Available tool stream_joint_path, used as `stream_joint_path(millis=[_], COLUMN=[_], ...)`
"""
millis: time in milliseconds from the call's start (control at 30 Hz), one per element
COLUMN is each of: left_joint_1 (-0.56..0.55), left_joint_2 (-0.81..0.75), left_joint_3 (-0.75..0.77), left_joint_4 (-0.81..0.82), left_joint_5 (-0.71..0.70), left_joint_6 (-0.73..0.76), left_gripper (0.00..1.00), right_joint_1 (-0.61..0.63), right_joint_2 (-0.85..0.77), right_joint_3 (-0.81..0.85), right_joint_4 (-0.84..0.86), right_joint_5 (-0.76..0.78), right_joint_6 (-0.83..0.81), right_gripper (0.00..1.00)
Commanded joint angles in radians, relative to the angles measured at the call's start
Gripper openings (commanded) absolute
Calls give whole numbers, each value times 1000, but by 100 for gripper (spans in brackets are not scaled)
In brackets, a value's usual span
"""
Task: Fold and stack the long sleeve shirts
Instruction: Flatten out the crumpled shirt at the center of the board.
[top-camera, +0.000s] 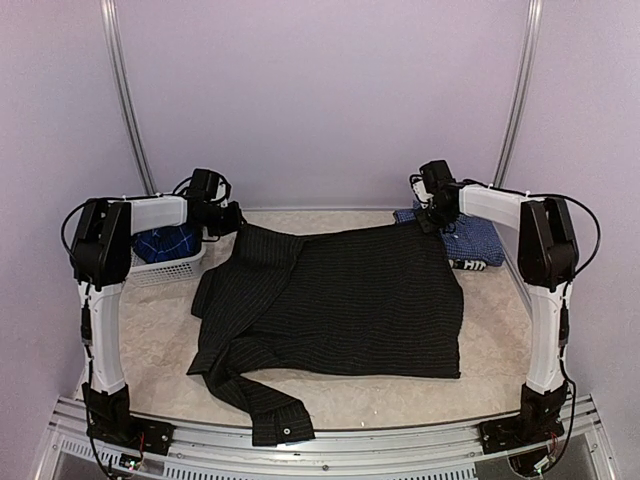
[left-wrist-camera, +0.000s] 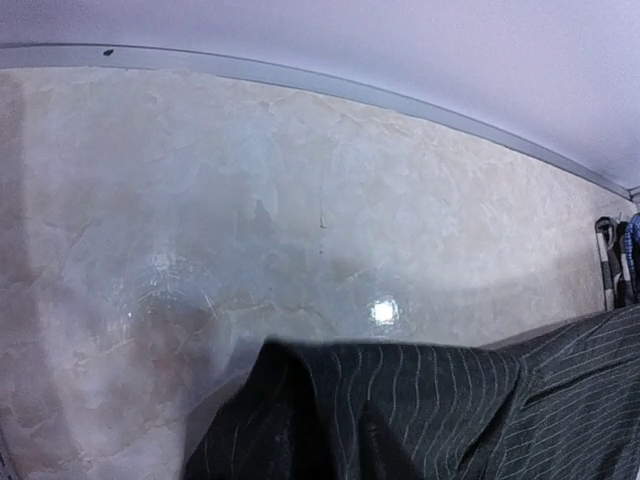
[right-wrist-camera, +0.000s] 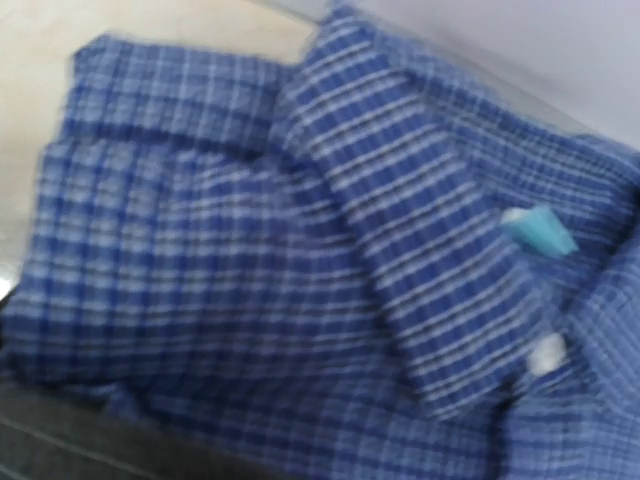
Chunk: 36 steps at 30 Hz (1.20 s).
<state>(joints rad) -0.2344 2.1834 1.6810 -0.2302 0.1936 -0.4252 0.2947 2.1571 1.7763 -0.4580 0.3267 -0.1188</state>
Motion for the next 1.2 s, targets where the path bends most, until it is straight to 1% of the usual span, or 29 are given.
stream_joint_path(millis=[0,33,67,133,200,233,267,333,433,500,567,700,767,867,900,1000,1067,1167], left_joint_1=[17,19,19,21,20,20,18,10,-21,-52,-94,-235,-316,-428,-472,-627,-732,-865], left_joint_2=[21,15,4,-18,-51,-70,-95,-138,-237,-321,-441,-641,-736,-873,-905,-1007,-1032,-1005], left_joint_3=[21,18,14,5,-10,-20,-33,-66,-150,-245,-357,-575,-677,-811,-846,-921,-940,-936], left_joint_4=[67,74,83,102,121,131,144,154,132,114,79,-10,-39,-76,-88,-156,-231,-341], left_joint_5=[-47,-59,-67,-66,-41,-23,3,34,26,6,-33,-138,-164,-205,-230,-328,-391,-428], left_joint_6=[-2,-3,-3,-2,1,-1,-1,0,26,40,56,105,93,-2,-47,-193,-305,-462], left_gripper=[38,48,56,68,75,77,79,81,82,83,83,83,83,82,81,80,78,75], right_joint_1=[-17,-17,-17,-18,-17,-16,-15,-7,39,92,159,292,343,406,429,471,496,518], right_joint_2=[17,17,14,-6,-50,-81,-128,-211,-347,-426,-494,-621,-679,-756,-777,-816,-816,-801], right_joint_3=[64,71,73,61,13,-19,-55,-140,-287,-373,-466,-638,-714,-806,-831,-887,-903,-908], right_joint_4=[1,-15,-26,-43,-41,-35,-28,-12,13,13,2,-8,-10,-13,-12,-17,-31,-36], right_joint_5=[106,126,148,156,158,157,150,123,56,8,-35,-120,-178,-250,-283,-312,-301,-295], right_joint_6=[0,9,18,37,55,62,71,90,115,159,189,268,314,389,409,459,482,493], right_gripper=[15,22,28,37,52,58,62,67,72,73,73,73,73,73,73,73,73,73])
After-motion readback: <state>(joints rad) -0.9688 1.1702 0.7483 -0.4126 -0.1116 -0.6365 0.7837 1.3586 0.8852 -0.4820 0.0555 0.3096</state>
